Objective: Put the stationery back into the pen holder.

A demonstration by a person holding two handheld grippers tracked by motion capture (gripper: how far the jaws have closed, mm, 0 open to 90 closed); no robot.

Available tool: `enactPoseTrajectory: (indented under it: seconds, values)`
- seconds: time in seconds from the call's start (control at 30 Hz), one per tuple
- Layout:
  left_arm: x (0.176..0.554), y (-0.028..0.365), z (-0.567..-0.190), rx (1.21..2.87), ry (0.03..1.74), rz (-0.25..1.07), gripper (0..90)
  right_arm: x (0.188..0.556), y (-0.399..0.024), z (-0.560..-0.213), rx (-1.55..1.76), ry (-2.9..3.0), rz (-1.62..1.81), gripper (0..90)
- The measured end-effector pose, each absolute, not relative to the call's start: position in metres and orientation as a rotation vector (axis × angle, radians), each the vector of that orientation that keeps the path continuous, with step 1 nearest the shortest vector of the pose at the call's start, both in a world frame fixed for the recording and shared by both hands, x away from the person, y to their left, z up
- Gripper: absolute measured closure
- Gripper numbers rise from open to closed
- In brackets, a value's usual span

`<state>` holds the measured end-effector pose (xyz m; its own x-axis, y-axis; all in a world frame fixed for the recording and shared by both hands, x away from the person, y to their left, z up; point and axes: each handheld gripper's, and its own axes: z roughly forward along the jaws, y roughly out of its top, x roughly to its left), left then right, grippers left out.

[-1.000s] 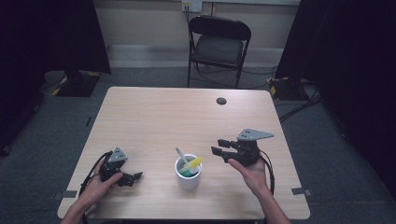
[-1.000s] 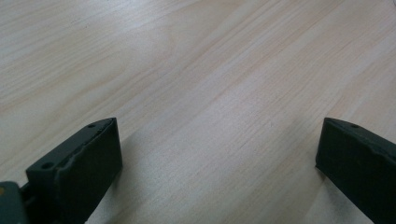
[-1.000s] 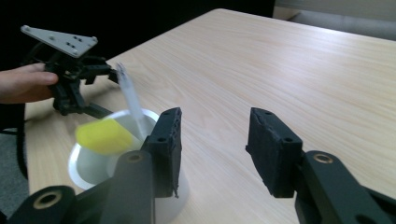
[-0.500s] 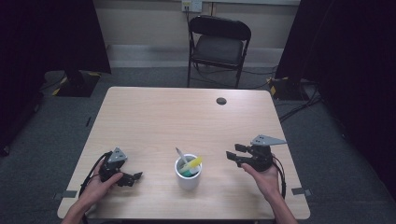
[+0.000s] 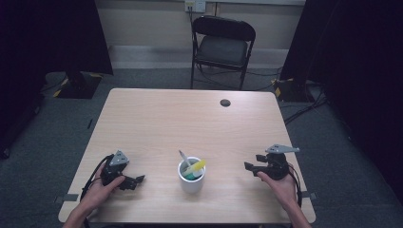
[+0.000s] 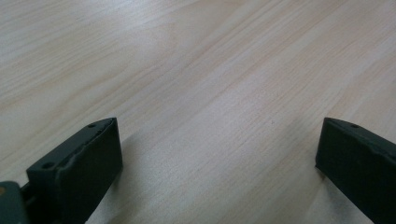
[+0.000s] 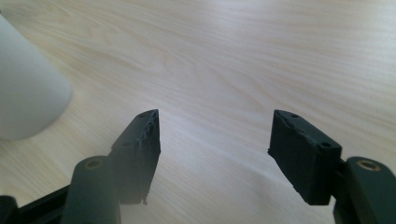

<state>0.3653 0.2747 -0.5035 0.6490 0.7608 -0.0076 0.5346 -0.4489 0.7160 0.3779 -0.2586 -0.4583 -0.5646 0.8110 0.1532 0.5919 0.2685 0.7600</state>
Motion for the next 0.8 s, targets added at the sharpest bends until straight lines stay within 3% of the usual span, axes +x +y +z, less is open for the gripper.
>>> enactPoseTrajectory:
  seconds: [0.33, 0.8]
  values:
    - [0.365, 0.275, -0.504, 2.161, 1.002, 0.413, 0.0, 0.381, -0.269, -0.489, 1.379, 2.294, 0.988, 23.7]
    - [0.365, 0.275, -0.504, 2.159, 1.006, 0.411, 0.0, 0.374, -0.262, -0.5, 1.319, 2.16, 0.958, 20.8]
